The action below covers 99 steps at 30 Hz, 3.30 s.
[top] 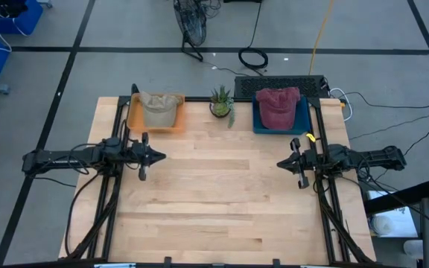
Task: Pick & Place hat
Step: Return to Home Position
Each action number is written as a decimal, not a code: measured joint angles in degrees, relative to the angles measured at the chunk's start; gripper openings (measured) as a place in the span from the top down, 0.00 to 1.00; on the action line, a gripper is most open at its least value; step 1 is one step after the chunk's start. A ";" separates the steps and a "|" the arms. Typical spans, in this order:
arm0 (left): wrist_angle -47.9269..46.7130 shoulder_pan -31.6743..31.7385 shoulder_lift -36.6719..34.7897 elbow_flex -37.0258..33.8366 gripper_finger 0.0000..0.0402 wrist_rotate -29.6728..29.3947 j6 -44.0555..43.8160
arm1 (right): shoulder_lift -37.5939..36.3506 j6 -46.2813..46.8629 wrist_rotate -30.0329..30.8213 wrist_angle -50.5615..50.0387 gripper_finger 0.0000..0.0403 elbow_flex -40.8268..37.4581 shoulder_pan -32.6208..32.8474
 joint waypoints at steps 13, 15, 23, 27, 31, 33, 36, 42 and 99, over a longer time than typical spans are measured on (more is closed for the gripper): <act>0.03 0.00 0.00 0.00 0.84 -0.04 -0.24 | 0.00 0.00 0.00 0.00 1.00 0.00 0.00; 0.03 0.00 0.00 0.00 0.83 -0.05 -0.24 | 0.00 0.00 0.00 0.00 1.00 0.00 0.00; 0.05 -0.02 0.00 0.00 0.83 -0.09 -0.24 | 0.00 0.00 0.00 0.00 1.00 0.00 0.00; 0.05 -0.02 0.00 0.00 0.83 -0.11 -0.23 | 0.00 0.00 0.00 0.00 1.00 0.00 0.00; 0.05 -0.02 0.00 0.00 0.83 -0.13 -0.22 | 0.00 0.00 0.00 0.00 1.00 0.00 0.00; 0.05 -0.02 0.00 0.00 0.83 -0.13 -0.24 | 0.00 0.00 0.00 0.00 1.00 0.00 0.00; 0.05 -0.02 0.00 0.00 0.83 -0.13 -0.22 | 0.00 0.00 0.00 0.00 1.00 0.00 0.00; 0.05 -0.02 0.00 0.00 0.83 -0.13 -0.22 | 0.00 0.00 0.00 0.00 1.00 0.00 0.00; 0.05 -0.02 -0.02 0.00 0.83 -0.13 -0.22 | 0.01 0.00 0.00 0.01 1.00 0.02 0.00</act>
